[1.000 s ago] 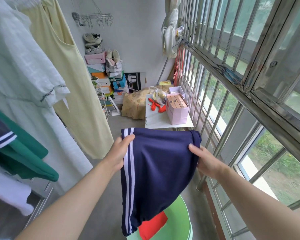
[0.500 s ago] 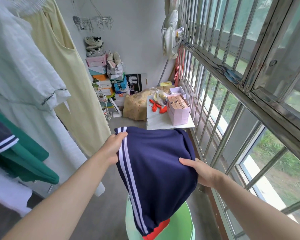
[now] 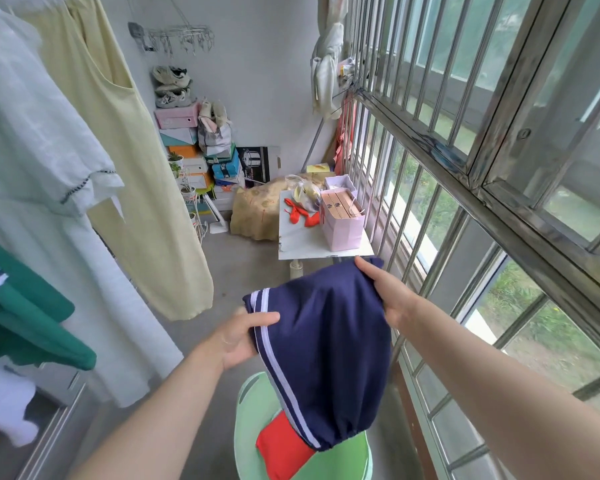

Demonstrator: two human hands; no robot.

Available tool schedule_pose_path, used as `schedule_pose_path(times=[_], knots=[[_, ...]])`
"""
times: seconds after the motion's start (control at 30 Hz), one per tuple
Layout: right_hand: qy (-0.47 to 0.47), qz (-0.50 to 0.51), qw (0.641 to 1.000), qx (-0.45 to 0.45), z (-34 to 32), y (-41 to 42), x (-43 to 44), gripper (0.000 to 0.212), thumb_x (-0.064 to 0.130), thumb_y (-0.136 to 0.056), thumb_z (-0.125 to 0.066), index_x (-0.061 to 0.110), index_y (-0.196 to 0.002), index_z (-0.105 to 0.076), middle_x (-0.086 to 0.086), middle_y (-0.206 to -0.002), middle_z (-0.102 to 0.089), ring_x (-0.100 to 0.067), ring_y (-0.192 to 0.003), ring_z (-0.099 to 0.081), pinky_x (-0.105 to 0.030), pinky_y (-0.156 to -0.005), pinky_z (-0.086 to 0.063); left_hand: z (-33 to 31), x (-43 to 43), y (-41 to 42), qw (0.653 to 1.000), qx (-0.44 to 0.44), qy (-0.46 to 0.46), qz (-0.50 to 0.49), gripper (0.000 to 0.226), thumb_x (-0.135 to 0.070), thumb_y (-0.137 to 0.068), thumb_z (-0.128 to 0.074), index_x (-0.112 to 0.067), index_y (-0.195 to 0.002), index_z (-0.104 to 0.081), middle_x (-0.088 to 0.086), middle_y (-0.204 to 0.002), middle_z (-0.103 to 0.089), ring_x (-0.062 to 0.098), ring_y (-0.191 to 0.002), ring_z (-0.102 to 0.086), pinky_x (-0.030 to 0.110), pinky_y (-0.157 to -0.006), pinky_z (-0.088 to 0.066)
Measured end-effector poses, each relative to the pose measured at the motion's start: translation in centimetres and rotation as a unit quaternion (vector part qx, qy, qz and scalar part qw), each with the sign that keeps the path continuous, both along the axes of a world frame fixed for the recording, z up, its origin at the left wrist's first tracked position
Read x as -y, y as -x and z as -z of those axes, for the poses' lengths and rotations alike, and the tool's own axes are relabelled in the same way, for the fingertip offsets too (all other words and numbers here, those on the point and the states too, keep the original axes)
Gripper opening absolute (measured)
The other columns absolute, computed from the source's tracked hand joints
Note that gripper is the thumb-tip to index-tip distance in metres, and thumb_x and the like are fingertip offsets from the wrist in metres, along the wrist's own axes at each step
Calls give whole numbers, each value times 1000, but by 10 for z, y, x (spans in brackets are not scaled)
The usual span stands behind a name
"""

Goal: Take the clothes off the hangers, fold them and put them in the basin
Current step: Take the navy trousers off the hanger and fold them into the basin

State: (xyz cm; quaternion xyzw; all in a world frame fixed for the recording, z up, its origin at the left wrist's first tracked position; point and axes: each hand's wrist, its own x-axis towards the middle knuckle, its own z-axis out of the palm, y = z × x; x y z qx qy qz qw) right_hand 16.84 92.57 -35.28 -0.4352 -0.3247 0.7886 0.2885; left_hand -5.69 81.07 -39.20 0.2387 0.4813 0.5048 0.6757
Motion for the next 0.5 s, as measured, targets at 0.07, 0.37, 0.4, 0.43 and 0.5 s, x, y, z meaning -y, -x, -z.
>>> schedule_pose_path(times=[0.07, 0.37, 0.4, 0.43, 0.5], knots=[[-7, -8, 999, 47, 2, -6, -1, 34, 40, -87, -63, 10, -103, -66, -8, -87, -73, -20, -77, -70, -30, -72, -53, 4, -5, 5, 999, -19, 13, -30, 56, 0, -65, -67, 3, -120, -58, 23, -113, -66, 31, -90, -69, 36, -72, -58], [-29, 7, 985, 172, 35, -22, -6, 87, 14, -80, -74, 19, -149, -22, -3, -139, -43, -30, -114, -55, -42, -86, -51, 14, -21, 16, 957, -281, 2, -70, 71, -5, -89, -57, -45, -142, -31, -3, -138, -46, 24, -123, -52, 43, -103, -45], [-29, 8, 986, 165, 37, -21, -5, 88, 12, -83, -71, 29, -150, -16, 1, -138, -37, -30, -115, -54, -42, -82, -52, 14, -22, 17, 945, -324, -10, -44, 61, -6, -91, -54, -45, -135, -41, -3, -138, -48, 23, -126, -50, 42, -107, -40], [-32, -3, 987, 158, 38, -21, -5, 85, 10, -86, -67, 36, -149, -16, 3, -138, -36, -30, -113, -55, -42, -80, -53, 12, -22, 15, 931, -364, -12, -15, 49, -5, -92, -49, -41, -126, -52, -4, -133, -52, 21, -126, -49, 40, -110, -37], [-46, -70, 985, 149, 42, -22, -6, 75, 5, -85, -67, 37, -144, -33, -2, -141, -43, -29, -110, -59, -42, -83, -54, 9, -19, 14, 913, -406, 8, 25, 34, -5, -94, -44, -30, -104, -66, -7, -114, -61, 20, -117, -53, 36, -105, -40]])
